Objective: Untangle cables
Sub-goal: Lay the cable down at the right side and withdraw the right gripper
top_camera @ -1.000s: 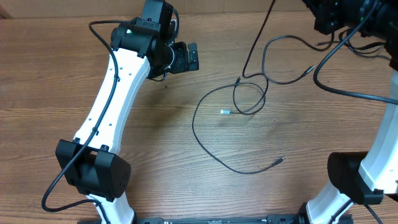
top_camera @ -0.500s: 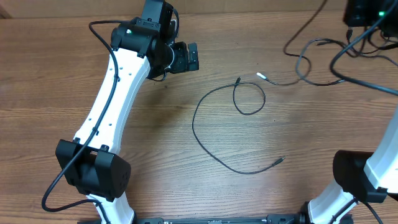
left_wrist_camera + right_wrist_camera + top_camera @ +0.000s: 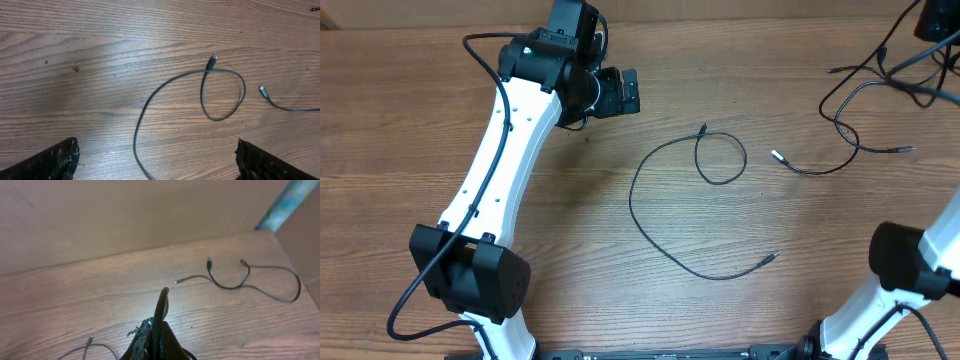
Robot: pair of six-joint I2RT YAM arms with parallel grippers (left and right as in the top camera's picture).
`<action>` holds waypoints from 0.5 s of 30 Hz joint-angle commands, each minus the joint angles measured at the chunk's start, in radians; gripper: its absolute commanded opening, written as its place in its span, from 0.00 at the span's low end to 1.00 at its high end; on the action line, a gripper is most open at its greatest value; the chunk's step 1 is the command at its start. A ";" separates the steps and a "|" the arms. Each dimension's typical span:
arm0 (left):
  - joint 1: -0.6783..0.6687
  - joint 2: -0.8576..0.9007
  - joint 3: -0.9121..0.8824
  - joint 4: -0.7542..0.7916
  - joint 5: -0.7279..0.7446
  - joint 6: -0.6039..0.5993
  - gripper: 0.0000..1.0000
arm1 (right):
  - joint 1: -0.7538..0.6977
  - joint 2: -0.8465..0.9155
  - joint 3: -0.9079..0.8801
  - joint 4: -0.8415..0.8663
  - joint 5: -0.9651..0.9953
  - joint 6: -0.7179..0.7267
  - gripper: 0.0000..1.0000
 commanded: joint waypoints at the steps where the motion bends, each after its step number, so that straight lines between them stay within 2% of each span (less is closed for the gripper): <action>1: 0.004 0.005 0.007 0.002 -0.006 0.011 1.00 | -0.017 0.035 0.015 0.009 0.006 0.008 0.04; 15: 0.004 0.005 0.007 0.002 -0.006 0.011 1.00 | -0.067 0.156 0.015 0.037 0.010 0.008 0.04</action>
